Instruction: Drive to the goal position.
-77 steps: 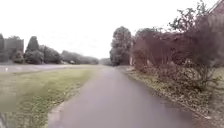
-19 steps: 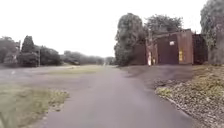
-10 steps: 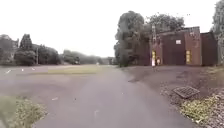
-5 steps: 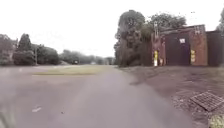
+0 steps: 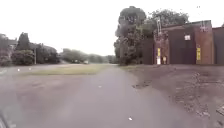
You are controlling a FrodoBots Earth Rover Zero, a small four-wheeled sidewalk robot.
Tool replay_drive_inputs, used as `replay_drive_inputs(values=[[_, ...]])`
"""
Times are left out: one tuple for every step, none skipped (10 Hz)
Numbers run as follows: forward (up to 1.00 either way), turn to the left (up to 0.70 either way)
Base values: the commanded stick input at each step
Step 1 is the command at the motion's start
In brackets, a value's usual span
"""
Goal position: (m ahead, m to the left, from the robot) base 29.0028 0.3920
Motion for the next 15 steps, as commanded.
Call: replay_drive_inputs(values=[[1.00, 0.00], [1.00, 0.00], [1.00, 0.00], [1.00, 0.00], [1.00, 0.00], [1.00, 0.00], [1.00, 0.00], [1.00, 0.00], [1.00, 0.00], [1.00, 0.00], [1.00, 0.00], [1.00, 0.00], [1.00, 0.00], [1.00, 0.00], [1.00, 0.00]])
